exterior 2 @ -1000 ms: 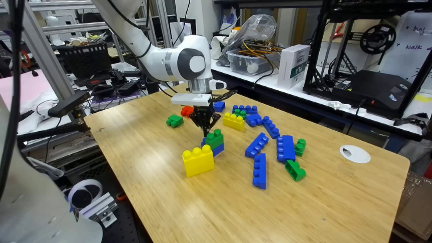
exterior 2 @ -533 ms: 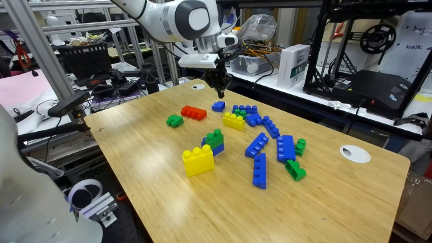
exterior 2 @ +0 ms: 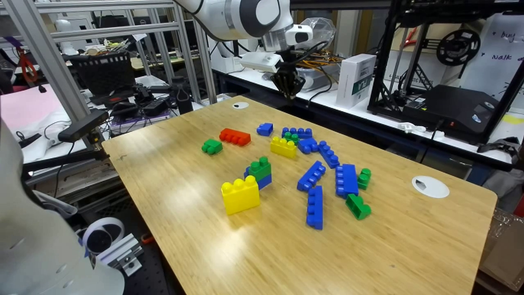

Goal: Place one block on top of the stacked blue and green blocks

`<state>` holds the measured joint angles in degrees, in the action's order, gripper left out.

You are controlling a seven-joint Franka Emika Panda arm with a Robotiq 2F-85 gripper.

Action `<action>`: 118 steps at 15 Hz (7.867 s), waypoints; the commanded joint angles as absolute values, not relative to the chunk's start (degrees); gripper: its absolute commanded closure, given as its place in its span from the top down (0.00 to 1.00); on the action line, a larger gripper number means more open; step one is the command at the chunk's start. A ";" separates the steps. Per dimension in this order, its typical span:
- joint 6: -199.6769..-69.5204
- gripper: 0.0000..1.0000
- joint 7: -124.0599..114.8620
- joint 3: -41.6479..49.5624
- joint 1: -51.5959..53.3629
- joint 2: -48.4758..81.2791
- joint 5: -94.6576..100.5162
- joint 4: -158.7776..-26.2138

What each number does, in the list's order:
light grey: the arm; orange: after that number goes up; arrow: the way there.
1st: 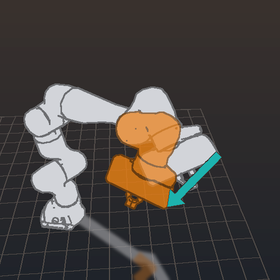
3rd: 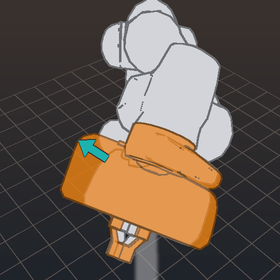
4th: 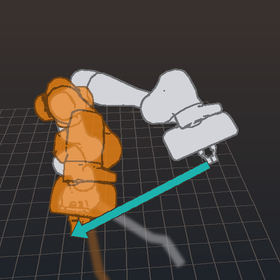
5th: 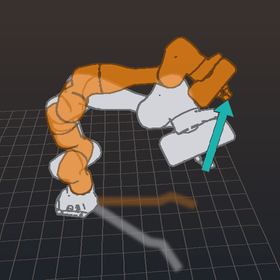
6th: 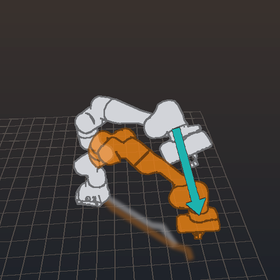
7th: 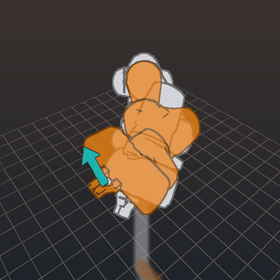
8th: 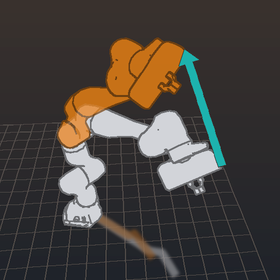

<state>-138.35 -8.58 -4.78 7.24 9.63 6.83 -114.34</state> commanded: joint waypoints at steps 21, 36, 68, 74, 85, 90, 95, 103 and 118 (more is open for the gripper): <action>-111.67 0.75 9.49 -1.44 3.69 34.44 9.83 -81.68; -112.16 1.00 13.41 -1.46 3.30 37.48 10.05 -77.78; -125.49 1.00 50.82 -5.74 -0.66 44.64 11.45 -81.36; -125.66 1.00 53.77 -5.51 -0.64 45.56 12.42 -80.05; -124.23 0.77 56.44 -5.58 -1.34 52.30 11.33 -72.06; -124.48 0.44 57.05 -5.46 -1.45 52.93 11.38 -70.89; -122.39 0.10 53.04 -4.39 -0.68 51.64 11.00 -70.52; -117.67 0.09 36.01 -3.87 0.25 42.90 10.83 -75.28; -122.51 0.09 7.63 -2.31 0.74 19.49 10.88 -109.63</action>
<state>-118.66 10.25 -3.09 0.31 25.41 11.51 -101.09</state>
